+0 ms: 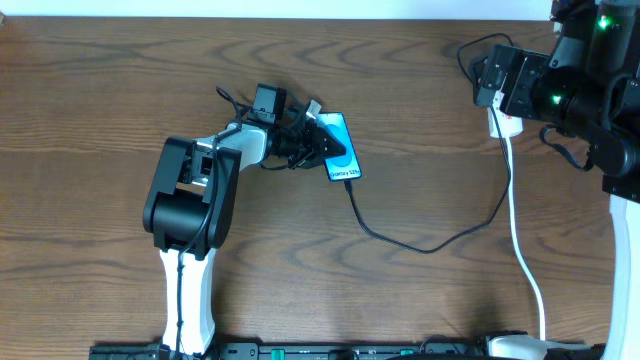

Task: Plug charger to phone and switch on socket
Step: 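Lower the phone flat onto the table center with the left gripper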

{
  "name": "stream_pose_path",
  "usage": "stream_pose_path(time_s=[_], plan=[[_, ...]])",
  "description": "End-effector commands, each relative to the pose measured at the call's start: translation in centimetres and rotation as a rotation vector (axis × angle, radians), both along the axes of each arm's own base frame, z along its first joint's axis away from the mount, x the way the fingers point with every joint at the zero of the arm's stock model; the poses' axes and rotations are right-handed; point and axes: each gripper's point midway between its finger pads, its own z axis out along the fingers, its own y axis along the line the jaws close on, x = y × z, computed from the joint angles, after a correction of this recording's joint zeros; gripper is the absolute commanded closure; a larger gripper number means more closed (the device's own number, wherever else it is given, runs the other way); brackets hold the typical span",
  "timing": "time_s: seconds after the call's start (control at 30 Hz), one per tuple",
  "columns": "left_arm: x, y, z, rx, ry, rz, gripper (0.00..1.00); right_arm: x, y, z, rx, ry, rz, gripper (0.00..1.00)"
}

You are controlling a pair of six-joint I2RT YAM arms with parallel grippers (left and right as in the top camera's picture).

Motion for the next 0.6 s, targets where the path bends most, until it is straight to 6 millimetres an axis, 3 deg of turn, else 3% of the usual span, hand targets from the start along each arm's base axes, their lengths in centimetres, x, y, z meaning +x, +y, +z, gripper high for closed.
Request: stream_pose_path(time_s=[0.0, 0.57], plan=[[0.1, 0.7, -1.1, 0.056, 0.005, 0.021, 0.71, -0.1, 0.0, 0.0, -0.008, -0.001, 0.009, 0.01], [0.6, 2.3, -1.6, 0.087, 0.009, 0.052, 0.67, -0.2, 0.0, -0.1, -0.008, 0.006, 0.009, 0.01]])
